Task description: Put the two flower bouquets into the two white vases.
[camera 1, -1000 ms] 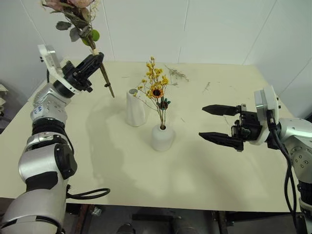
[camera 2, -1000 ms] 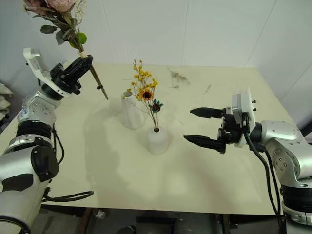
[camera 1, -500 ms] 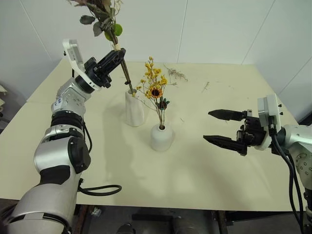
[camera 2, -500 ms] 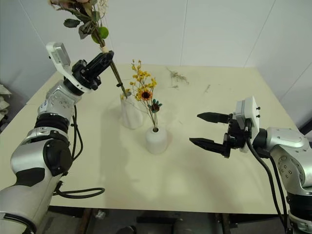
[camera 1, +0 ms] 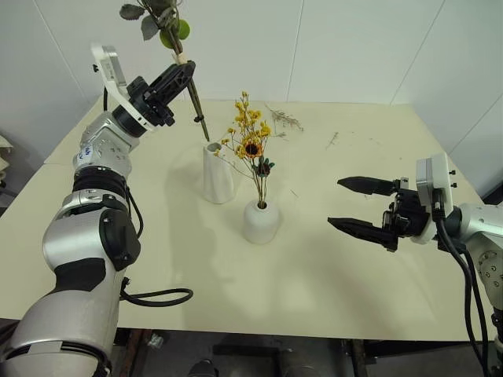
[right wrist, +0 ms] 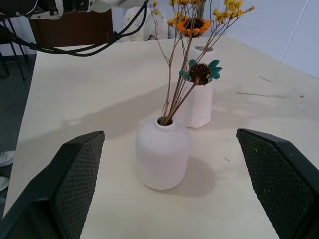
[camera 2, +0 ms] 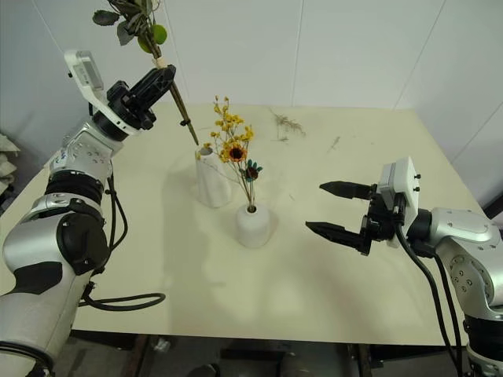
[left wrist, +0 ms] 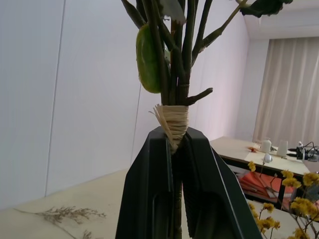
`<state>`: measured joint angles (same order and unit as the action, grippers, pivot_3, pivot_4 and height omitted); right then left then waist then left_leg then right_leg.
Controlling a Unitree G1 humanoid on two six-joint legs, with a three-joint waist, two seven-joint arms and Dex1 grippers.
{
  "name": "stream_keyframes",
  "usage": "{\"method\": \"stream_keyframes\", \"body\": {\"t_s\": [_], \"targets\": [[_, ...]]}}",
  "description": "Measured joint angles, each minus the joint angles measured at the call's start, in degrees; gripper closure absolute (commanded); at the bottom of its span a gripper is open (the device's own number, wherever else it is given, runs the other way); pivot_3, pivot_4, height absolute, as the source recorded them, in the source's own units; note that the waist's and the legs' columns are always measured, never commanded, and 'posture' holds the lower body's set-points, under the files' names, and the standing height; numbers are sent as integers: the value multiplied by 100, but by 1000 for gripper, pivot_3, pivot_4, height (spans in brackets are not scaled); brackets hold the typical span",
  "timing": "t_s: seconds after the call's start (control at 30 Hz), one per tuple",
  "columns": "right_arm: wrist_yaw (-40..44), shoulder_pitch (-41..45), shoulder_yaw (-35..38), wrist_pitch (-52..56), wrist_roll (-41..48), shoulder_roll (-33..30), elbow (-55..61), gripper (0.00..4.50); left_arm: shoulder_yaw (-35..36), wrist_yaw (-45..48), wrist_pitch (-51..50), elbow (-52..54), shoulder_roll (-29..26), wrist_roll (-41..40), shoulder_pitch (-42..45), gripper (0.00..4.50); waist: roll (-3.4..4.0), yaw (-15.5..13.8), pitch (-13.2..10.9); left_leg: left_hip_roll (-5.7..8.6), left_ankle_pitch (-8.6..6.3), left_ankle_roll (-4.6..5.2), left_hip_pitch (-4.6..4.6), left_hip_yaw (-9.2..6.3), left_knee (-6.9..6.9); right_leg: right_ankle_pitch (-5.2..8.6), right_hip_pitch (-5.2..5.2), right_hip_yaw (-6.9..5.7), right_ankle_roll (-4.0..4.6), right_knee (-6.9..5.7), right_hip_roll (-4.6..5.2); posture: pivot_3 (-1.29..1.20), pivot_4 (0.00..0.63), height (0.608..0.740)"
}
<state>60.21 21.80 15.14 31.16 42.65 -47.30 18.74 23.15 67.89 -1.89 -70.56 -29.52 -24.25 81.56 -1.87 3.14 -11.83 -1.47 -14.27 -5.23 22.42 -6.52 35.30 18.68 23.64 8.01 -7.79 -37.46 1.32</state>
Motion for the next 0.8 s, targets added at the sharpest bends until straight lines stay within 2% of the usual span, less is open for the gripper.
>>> {"method": "stream_keyframes", "body": {"t_s": [0.27,0.8], "targets": [[-103,0,-1,7,1,0,138,0,-67,-209,140,-119,184,157,-72,4495,0,-2,0,0,0,0,0,0,0,0,0,0,0,-1,0,0,150,740],[-252,-93,-1,15,3,1,217,0,-114,-415,396,-199,213,344,-72,4495,0,-9,0,0,1,1,-5,0,9,0,-7,0,0,-8,0,0,150,740]]}}
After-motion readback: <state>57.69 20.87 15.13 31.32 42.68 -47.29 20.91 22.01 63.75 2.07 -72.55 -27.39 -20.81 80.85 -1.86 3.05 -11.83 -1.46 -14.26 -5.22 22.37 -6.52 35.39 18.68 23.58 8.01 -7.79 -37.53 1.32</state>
